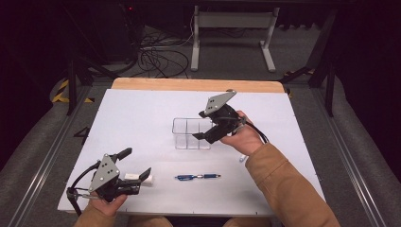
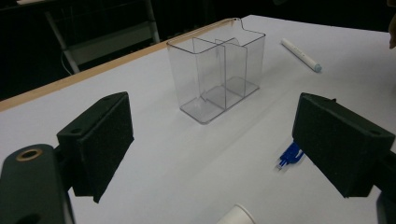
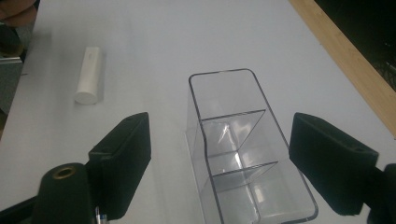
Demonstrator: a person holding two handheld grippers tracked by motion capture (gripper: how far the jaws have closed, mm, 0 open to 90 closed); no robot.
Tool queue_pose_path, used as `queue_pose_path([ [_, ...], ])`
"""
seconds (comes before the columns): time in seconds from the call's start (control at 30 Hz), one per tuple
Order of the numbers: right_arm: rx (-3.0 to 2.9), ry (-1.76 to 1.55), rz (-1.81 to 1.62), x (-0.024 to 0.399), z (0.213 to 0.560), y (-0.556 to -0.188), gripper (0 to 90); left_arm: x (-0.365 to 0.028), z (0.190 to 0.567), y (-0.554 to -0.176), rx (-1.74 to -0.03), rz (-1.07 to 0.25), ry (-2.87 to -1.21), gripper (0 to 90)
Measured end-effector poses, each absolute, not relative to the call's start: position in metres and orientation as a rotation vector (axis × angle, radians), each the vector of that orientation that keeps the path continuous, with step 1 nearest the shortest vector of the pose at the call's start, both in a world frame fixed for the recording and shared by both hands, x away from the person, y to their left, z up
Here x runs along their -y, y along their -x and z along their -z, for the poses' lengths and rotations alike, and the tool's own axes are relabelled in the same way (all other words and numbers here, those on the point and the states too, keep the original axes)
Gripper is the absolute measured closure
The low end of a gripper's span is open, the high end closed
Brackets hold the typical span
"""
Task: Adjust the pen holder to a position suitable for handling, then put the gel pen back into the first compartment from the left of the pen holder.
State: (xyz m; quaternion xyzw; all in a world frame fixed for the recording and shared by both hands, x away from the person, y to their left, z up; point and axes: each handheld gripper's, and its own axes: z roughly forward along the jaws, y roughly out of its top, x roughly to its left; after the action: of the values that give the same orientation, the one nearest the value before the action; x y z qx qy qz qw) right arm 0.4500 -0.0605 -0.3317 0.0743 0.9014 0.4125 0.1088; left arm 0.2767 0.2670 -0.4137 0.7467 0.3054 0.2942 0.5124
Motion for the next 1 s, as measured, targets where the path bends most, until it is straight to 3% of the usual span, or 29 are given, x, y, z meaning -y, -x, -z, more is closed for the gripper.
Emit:
queue_pose_path([
  [0.43,-2.565,-0.238,-1.321,0.075,0.323,-0.436,13.7,-0.265,0.412,-0.28,-0.72,-0.69,-1.816,14.6],
  [0.57,-2.526,-0.288,-1.376,0.082,0.324,-0.43,7.1,-0.264,0.413,-0.281,-0.727,-0.674,-1.833,14.1],
  [1.0,-2.37,-0.417,-1.537,0.127,0.346,-0.397,0.2,-0.258,0.41,-0.283,-0.696,-0.632,-1.841,13.9],
])
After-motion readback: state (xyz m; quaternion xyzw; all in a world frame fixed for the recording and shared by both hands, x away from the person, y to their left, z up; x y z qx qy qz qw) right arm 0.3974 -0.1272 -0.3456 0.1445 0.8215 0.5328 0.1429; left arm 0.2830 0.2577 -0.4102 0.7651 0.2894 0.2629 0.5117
